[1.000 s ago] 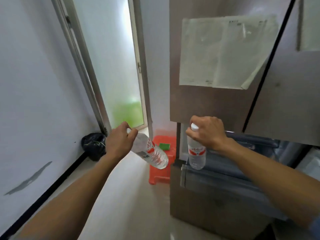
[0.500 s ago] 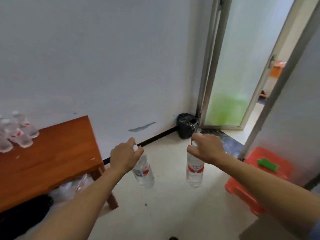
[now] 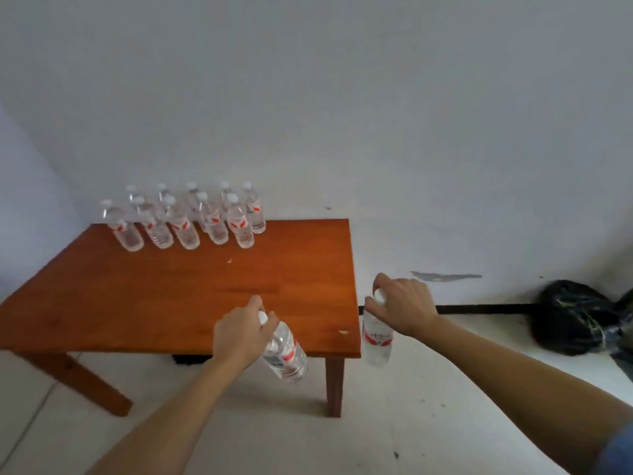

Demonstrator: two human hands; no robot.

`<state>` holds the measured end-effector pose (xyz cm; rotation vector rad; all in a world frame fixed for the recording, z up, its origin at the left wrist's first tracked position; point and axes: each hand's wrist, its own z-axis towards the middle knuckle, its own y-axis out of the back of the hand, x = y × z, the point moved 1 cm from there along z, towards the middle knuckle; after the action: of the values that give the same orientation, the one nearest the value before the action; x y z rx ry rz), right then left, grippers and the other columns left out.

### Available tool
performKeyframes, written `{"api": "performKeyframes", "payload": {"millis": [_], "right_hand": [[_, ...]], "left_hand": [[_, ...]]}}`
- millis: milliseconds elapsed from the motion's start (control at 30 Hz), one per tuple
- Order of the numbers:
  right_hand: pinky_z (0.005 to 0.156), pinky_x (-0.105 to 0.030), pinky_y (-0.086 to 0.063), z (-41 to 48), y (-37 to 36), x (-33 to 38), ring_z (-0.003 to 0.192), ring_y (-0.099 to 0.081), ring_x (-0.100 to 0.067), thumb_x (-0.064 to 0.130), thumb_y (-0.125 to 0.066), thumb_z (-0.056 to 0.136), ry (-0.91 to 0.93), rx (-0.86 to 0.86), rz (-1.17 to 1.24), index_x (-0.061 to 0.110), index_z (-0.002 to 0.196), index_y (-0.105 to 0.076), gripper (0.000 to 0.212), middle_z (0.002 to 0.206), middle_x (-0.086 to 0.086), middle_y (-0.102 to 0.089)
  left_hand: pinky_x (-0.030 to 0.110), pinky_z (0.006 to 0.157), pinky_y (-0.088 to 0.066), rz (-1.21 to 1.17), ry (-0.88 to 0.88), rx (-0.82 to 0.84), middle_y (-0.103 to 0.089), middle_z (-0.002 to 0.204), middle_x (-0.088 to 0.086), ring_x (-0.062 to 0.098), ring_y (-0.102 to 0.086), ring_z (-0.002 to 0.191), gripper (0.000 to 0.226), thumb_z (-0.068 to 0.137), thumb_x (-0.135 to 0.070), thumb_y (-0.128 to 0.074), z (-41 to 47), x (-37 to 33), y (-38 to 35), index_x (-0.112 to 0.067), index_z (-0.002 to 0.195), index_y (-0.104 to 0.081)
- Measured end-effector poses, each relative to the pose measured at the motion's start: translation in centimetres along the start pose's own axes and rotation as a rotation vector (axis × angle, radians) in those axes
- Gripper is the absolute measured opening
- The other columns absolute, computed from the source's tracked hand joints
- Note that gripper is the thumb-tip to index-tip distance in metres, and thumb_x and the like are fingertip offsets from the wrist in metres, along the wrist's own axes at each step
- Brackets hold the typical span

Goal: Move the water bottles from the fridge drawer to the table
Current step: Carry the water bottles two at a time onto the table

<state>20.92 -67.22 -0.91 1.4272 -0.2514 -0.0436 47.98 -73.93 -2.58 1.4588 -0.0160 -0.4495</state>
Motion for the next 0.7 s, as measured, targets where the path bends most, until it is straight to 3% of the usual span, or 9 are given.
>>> {"api": "performKeyframes", "payload": {"millis": [167, 300, 467, 567, 700], "right_hand": [[0.056, -0.023, -0.037, 8.8, -3.0, 7.7, 0.064, -0.054, -0.011, 0.057, -0.044, 0.091, 0.106, 0.014, 0.002, 0.022, 0.105, -0.052, 0.038, 0.078, 0.006, -0.059], [0.048, -0.019, -0.034, 14.2, -6.4, 14.0, 0.059, -0.052, -0.006, 0.058, -0.044, 0.091, 0.099, 0.014, 0.0, 0.022, 0.104, -0.053, 0.038, 0.072, 0.008, -0.054], [0.052, -0.02, -0.048, 20.2, -9.7, 21.3, 0.061, -0.057, -0.006, 0.057, -0.046, 0.092, 0.046, 0.053, 0.043, 0.022, 0.105, -0.053, 0.038, 0.074, 0.009, -0.059], [0.054, -0.022, -0.052, 23.2, -11.1, 24.8, 0.064, -0.06, -0.007, 0.057, -0.049, 0.09, 0.003, 0.057, 0.105, 0.022, 0.104, -0.054, 0.038, 0.078, 0.008, -0.062], [0.048, -0.015, -0.036, 27.4, -12.0, 28.4, 0.064, -0.056, -0.007, 0.053, -0.053, 0.09, -0.009, 0.047, 0.151, 0.022, 0.102, -0.052, 0.033, 0.079, 0.009, -0.057]], "left_hand": [[0.027, 0.057, -0.042, 0.012, 0.121, -0.011, -0.058, 0.07, -0.007, 0.011, -0.056, 0.063, 0.023, 0.095, -0.045, -0.044, 4.3, 9.2, 1.0, -0.024, 0.087, -0.046], [0.024, 0.058, -0.046, 0.045, 0.111, 0.017, -0.059, 0.07, -0.008, 0.009, -0.058, 0.063, 0.025, 0.094, -0.047, -0.045, 9.1, 16.4, 1.5, -0.023, 0.087, -0.051], [0.026, 0.064, -0.052, 0.029, 0.079, 0.007, -0.061, 0.076, -0.008, 0.009, -0.06, 0.068, 0.025, 0.094, -0.048, -0.046, 15.6, 24.5, 3.9, -0.023, 0.092, -0.051], [0.023, 0.06, -0.048, 0.014, 0.097, -0.011, -0.061, 0.077, -0.009, 0.007, -0.058, 0.068, 0.023, 0.094, -0.048, -0.049, 19.2, 28.3, 5.3, -0.024, 0.09, -0.048], [0.024, 0.061, -0.048, -0.045, 0.118, -0.054, -0.061, 0.076, -0.009, 0.009, -0.06, 0.069, 0.023, 0.092, -0.047, -0.054, 23.7, 32.7, 5.8, -0.025, 0.087, -0.048]]}}
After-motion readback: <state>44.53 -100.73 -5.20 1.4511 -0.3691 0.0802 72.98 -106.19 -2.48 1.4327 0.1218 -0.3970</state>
